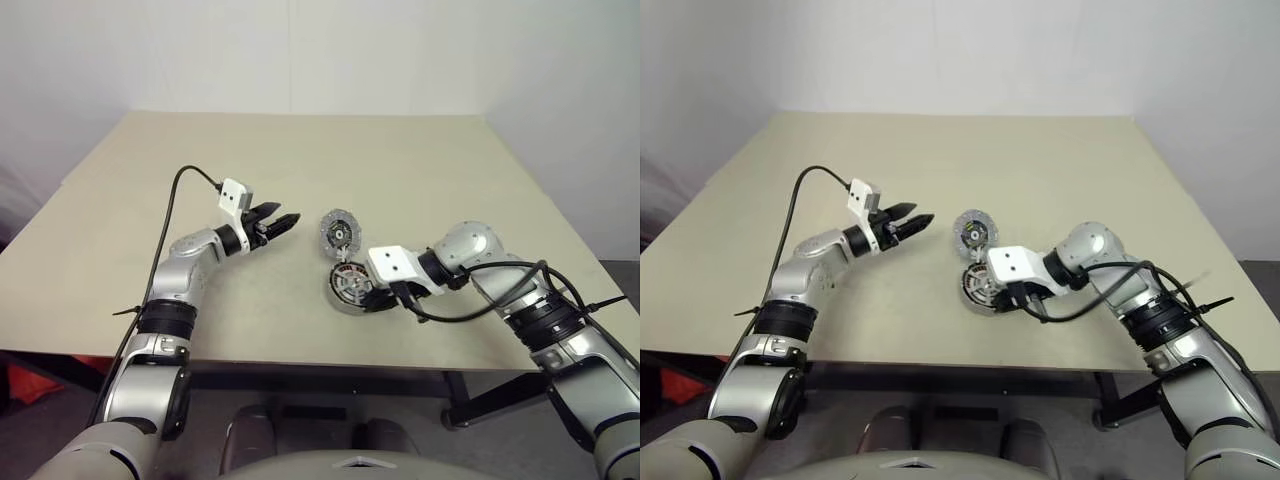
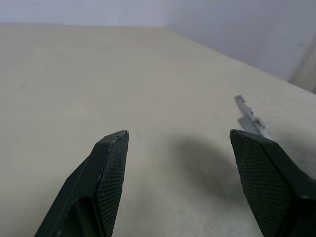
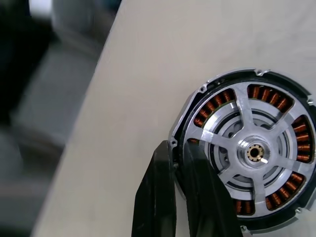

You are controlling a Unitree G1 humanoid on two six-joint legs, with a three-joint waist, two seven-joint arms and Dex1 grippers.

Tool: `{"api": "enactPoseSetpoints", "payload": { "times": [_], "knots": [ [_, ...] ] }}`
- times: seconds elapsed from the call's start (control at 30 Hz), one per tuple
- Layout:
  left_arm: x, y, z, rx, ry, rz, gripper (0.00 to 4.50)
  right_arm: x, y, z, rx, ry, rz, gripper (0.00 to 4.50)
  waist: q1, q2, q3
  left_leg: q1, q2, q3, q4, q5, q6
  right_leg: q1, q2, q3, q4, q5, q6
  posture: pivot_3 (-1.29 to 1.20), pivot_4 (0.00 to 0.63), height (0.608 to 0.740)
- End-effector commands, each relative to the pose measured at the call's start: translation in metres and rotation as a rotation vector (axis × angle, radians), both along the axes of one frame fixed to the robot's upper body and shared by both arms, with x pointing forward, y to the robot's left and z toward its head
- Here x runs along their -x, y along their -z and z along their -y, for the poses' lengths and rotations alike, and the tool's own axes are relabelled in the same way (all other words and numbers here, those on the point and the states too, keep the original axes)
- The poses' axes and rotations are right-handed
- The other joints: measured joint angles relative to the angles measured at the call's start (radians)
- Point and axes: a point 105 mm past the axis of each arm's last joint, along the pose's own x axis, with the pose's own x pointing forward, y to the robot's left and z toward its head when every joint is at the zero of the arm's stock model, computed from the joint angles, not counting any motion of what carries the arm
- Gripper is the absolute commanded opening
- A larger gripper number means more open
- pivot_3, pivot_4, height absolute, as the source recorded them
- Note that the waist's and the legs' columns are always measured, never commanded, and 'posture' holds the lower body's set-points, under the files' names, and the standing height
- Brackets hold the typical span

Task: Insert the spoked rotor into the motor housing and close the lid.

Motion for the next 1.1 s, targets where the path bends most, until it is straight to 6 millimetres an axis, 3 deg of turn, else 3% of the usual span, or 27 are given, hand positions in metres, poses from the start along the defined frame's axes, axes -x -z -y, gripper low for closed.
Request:
{"api": "enactPoseSetpoints", "payload": {
  "times": [0.03,0.17,0.4,0.5,0.73,0.93,1.1],
  "knots": [
    [0.001,-0.014,-0.004,0.016,-0.018,0.064,3.47,-0.014,-0.045,-0.011,-0.133,0.155,-0.026,0.01,0.002,0.000,0.000,-0.001,0.000,0.000,0.000,0.000,0.000,-0.001,0.000,0.000,0.000,0.000,0.000,0.00,0.000,0.740],
    [0.004,-0.011,-0.007,0.016,-0.033,0.058,3.47,-0.035,-0.056,-0.015,-0.192,0.412,-0.139,0.01,0.006,0.000,0.000,-0.006,0.000,0.000,0.000,0.000,0.000,-0.006,0.000,0.000,0.000,0.000,0.000,0.00,0.000,0.740],
    [0.011,-0.006,-0.014,0.013,-0.060,0.049,3.47,-0.031,-0.056,-0.008,-0.167,0.779,-0.479,0.01,0.027,0.001,0.000,-0.006,0.000,0.001,-0.001,0.001,-0.003,-0.006,0.000,0.000,0.000,0.000,0.000,0.00,0.000,0.740],
    [0.013,-0.005,-0.018,0.009,-0.074,0.046,3.47,-0.044,-0.055,-0.010,-0.197,0.927,-0.581,0.01,0.026,0.001,0.001,-0.006,0.000,0.001,-0.002,0.005,-0.008,-0.009,0.000,0.001,0.002,0.000,0.000,0.00,0.000,0.740],
    [0.018,-0.001,-0.017,-0.002,-0.073,0.037,3.47,-0.076,-0.070,-0.035,-0.335,1.124,-0.585,0.01,0.026,0.001,0.001,-0.004,-0.001,0.001,-0.009,0.012,-0.020,-0.012,0.000,0.002,0.005,0.000,0.000,0.00,0.000,0.740],
    [0.018,-0.003,-0.021,-0.015,-0.085,0.044,3.47,-0.085,-0.051,-0.033,-0.323,1.348,-0.591,0.01,0.029,0.001,0.001,-0.005,-0.003,0.001,-0.014,0.014,-0.023,-0.014,0.000,0.002,0.003,0.000,0.000,0.00,0.000,0.740],
    [0.021,-0.001,-0.025,-0.028,-0.096,0.041,3.47,-0.085,-0.047,-0.041,-0.335,1.399,-0.617,0.01,0.027,0.001,0.001,-0.005,-0.003,0.001,-0.016,0.014,-0.024,-0.015,0.000,0.002,0.002,-0.001,0.002,0.00,0.000,0.740]
  ]
}}
